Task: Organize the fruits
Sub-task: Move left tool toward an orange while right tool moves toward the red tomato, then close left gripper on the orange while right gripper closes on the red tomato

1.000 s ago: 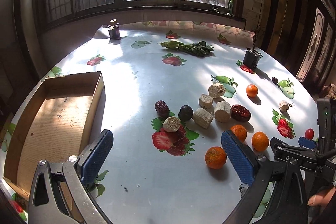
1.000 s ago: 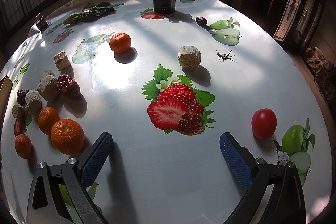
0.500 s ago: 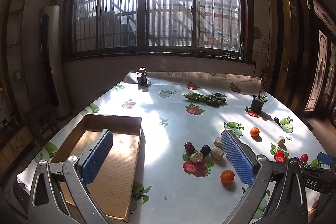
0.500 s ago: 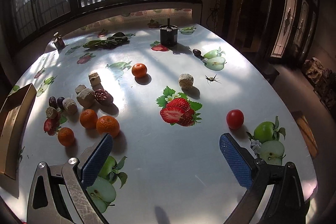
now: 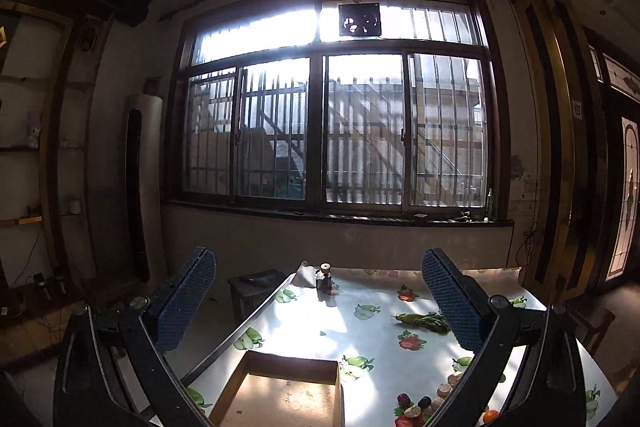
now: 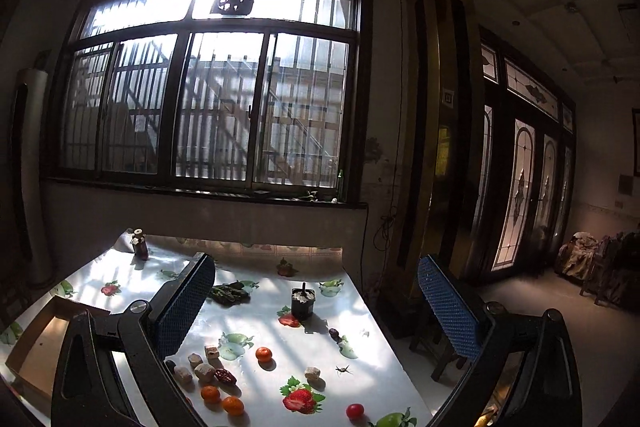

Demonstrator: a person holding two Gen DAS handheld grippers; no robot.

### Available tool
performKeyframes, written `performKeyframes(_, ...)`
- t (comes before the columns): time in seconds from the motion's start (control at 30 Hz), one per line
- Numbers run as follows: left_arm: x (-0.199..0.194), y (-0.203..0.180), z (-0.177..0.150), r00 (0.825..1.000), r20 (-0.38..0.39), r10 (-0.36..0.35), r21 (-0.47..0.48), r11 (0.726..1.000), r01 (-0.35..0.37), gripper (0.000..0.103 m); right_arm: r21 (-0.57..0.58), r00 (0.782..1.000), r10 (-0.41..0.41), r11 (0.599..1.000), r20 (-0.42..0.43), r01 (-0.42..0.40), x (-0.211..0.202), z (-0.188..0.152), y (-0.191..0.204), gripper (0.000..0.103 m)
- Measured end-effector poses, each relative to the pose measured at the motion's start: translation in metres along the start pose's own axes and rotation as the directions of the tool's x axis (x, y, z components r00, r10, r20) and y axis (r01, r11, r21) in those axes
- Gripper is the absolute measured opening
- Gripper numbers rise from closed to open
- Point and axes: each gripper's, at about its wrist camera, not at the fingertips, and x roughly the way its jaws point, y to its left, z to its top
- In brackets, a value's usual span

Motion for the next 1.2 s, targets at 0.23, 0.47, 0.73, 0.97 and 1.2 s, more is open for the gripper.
performKeyframes(0.23,0.050,-0.024,-0.008,0.984,-0.140,-0.107,0.019,0.994,0.111,0.103,0.069,0.994,0.069,0.996,-0.080,-0.063,0.047,0.025,-0.018,0.103)
performKeyframes(0.47,0.112,-0.076,-0.143,0.868,-0.442,-0.227,-0.028,0.970,0.240,0.103,0.125,0.872,0.182,0.982,-0.454,-0.140,0.137,-0.133,-0.010,0.102)
performKeyframes(0.73,0.131,-0.125,-0.244,0.680,-0.637,-0.363,-0.127,0.919,0.372,0.097,0.247,0.758,0.141,0.969,-0.637,0.028,0.184,-0.234,-0.088,0.084)
performKeyframes(0.97,0.139,-0.168,-0.284,0.544,-0.732,-0.410,-0.143,0.873,0.466,0.076,0.218,0.688,0.112,0.974,-0.717,0.069,0.193,-0.279,-0.110,0.079)
performKeyframes(1.2,0.141,-0.186,-0.300,0.524,-0.757,-0.391,-0.116,0.869,0.480,0.076,0.158,0.656,0.078,0.985,-0.751,0.064,0.204,-0.299,-0.095,0.077)
